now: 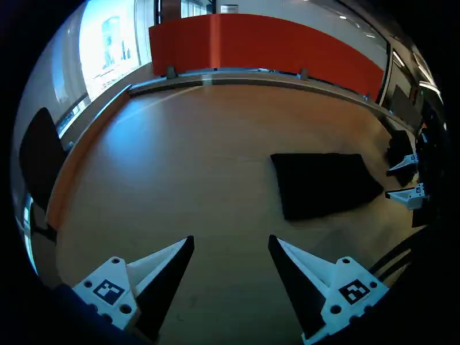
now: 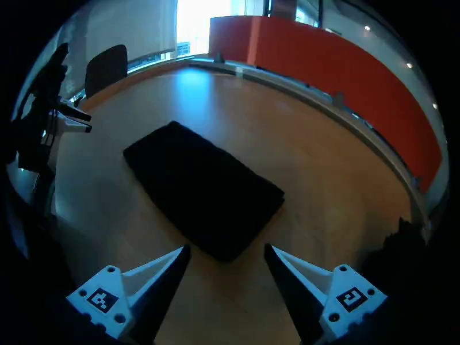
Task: Fold towel
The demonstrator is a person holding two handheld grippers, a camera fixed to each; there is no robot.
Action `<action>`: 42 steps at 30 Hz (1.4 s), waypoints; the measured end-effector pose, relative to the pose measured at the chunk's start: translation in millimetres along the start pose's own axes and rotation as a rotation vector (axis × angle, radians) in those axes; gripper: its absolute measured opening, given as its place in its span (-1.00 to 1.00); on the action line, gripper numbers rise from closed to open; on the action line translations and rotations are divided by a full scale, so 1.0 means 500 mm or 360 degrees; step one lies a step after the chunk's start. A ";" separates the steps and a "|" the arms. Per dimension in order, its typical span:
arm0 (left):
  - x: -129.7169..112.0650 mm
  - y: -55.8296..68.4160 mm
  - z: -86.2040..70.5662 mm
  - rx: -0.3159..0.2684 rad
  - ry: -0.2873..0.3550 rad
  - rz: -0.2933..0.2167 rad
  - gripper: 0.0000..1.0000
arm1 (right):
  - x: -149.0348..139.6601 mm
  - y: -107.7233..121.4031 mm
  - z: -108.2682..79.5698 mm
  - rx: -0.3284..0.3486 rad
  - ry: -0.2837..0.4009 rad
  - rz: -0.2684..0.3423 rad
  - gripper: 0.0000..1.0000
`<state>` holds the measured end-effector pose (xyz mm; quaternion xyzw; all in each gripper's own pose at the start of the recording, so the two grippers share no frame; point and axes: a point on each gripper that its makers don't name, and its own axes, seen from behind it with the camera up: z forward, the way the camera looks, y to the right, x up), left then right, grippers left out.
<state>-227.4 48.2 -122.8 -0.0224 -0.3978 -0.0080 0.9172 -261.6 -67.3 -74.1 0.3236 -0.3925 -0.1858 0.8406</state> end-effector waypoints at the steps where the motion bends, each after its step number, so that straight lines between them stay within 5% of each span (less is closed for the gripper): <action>1: -0.005 -0.003 -0.003 0.0006 -0.0004 -0.0011 0.92 | -0.005 -0.002 0.002 0.0005 -0.0008 -0.0004 0.95; 9: -0.032 -0.019 -0.023 0.0036 -0.0021 -0.0066 0.92 | -0.030 -0.010 0.016 0.0035 -0.0045 -0.0003 0.79; 23: -0.045 -0.013 -0.030 0.0033 -0.0030 -0.0085 0.92 | -0.039 -0.015 0.028 0.0102 -0.0087 0.0027 -0.10; 28: -0.047 -0.013 -0.031 0.0032 -0.0031 -0.0092 0.92 | -0.039 -0.016 0.029 0.0116 -0.0089 0.0035 -0.11; 33: -0.049 -0.014 -0.033 0.0033 -0.0033 -0.0094 0.91 | -0.045 -0.018 0.032 0.0125 -0.0107 0.0025 -0.47; 42: -0.053 -0.014 -0.032 0.0033 -0.0039 -0.0091 0.91 | -0.037 -0.016 0.027 0.0125 -0.0091 0.0036 -0.65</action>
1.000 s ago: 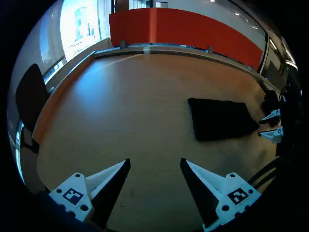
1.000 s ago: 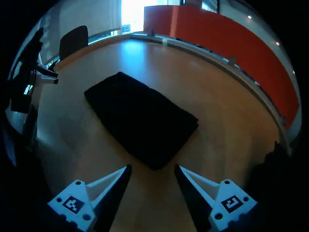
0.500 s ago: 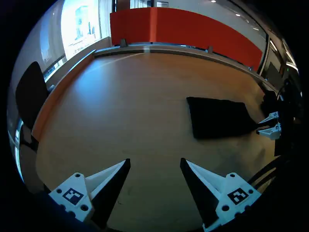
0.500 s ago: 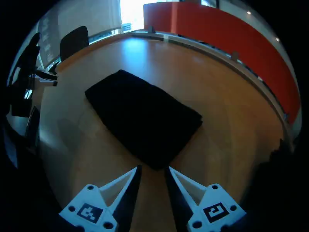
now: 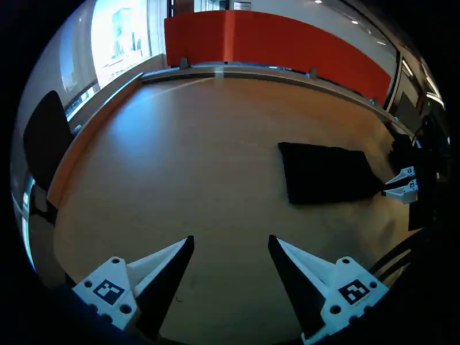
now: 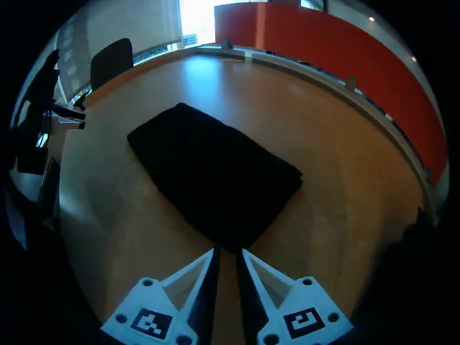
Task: Fold towel
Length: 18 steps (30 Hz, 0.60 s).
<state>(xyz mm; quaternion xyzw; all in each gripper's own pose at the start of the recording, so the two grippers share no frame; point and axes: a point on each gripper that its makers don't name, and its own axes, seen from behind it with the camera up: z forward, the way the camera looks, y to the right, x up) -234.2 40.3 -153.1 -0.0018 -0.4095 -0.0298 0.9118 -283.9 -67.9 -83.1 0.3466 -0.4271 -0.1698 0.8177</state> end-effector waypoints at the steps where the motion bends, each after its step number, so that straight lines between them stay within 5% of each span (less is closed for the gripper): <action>1: 0.000 0.000 0.000 -0.0001 -0.0001 0.0001 0.91 | 0.001 0.001 0.000 -0.0004 0.0001 0.0003 -0.71; 3: -0.001 0.001 0.000 -0.0002 -0.0002 0.0003 0.91 | 0.002 0.004 0.001 -0.0011 0.0002 0.0010 -0.84; 18: 0.001 -0.006 -0.002 0.0000 0.0001 0.0010 0.91 | 0.047 0.008 -0.021 -0.0070 0.0056 -0.0062 -0.85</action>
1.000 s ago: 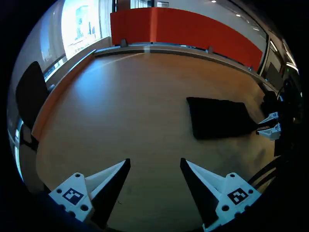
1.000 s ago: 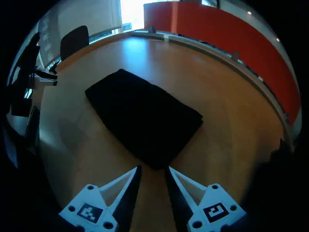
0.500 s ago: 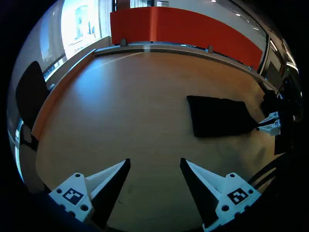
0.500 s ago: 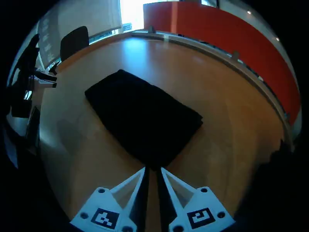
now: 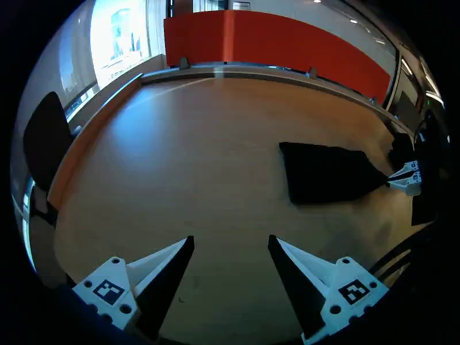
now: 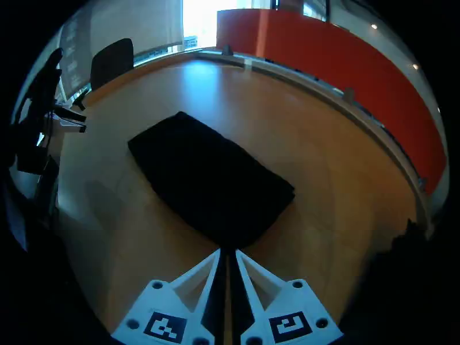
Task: Fold towel
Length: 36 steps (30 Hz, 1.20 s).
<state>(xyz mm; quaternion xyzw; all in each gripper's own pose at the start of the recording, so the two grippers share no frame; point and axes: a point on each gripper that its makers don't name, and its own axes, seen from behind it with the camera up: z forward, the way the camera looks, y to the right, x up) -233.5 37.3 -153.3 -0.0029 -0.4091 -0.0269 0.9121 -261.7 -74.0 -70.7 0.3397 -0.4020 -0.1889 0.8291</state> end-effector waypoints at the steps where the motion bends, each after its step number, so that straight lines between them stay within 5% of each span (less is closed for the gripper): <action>1: 0.001 -0.001 0.000 0.0000 0.0001 0.0000 0.91 | 0.010 0.002 -0.006 -0.0007 0.0010 -0.0008 -0.85; 18: 0.013 -0.006 -0.006 -0.0004 0.0023 -0.0009 0.91 | 0.163 0.022 -0.107 -0.0094 0.0172 -0.0188 -0.86; 36: 0.021 -0.001 -0.014 -0.0013 0.0038 -0.0012 0.91 | 0.218 0.045 -0.173 -0.0163 0.0252 -0.0254 -0.87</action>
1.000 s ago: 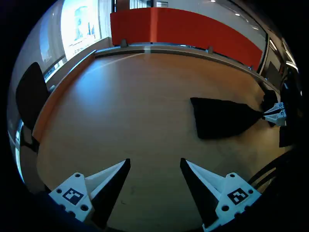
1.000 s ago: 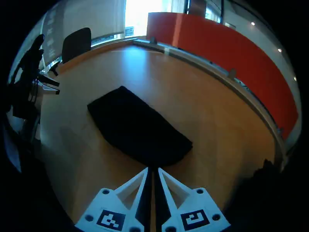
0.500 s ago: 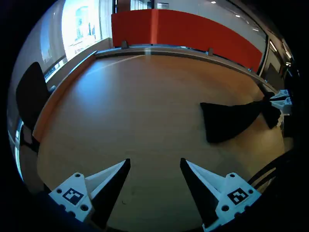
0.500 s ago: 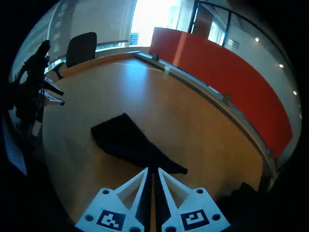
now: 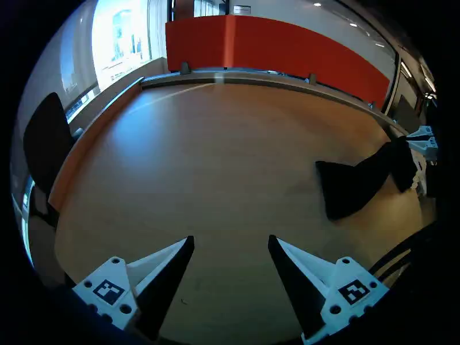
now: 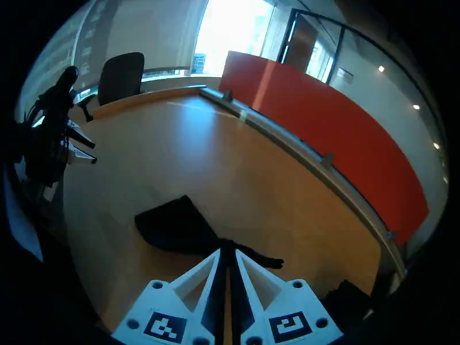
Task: Fold towel
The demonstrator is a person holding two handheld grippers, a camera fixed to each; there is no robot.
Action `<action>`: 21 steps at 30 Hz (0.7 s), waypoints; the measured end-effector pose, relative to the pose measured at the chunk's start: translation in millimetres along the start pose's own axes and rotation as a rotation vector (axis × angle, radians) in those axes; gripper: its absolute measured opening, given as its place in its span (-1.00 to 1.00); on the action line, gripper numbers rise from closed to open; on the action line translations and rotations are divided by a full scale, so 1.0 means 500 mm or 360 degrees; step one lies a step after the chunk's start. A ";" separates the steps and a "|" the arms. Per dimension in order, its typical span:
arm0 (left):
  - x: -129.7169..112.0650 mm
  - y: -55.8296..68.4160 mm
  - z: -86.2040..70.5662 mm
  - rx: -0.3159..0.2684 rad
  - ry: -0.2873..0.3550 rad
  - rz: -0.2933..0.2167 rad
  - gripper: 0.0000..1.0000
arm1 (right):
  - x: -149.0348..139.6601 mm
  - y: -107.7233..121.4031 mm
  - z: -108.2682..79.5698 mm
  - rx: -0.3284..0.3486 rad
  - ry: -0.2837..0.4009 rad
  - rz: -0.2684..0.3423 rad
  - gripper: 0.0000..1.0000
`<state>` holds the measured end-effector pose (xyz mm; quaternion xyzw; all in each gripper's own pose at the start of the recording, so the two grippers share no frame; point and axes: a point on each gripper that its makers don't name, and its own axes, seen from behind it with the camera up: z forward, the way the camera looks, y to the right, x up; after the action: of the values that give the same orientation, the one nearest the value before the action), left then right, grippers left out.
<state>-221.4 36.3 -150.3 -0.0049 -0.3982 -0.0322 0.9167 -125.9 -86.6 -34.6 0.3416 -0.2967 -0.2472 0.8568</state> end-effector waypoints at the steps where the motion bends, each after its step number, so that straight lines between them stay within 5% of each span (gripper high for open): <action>1: 0.000 0.001 0.000 0.0000 0.0000 0.0001 0.91 | 0.001 -0.002 0.001 0.0004 0.0000 -0.0003 -0.87; 21: 0.002 -0.005 -0.007 0.0007 0.0023 -0.0004 0.91 | 0.052 -0.093 0.068 0.0177 0.0022 -0.0112 -0.89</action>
<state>-218.2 33.4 -152.2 -0.0022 -0.3916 -0.0325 0.9196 -141.0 -147.5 -39.7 0.4006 -0.2919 -0.2579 0.8293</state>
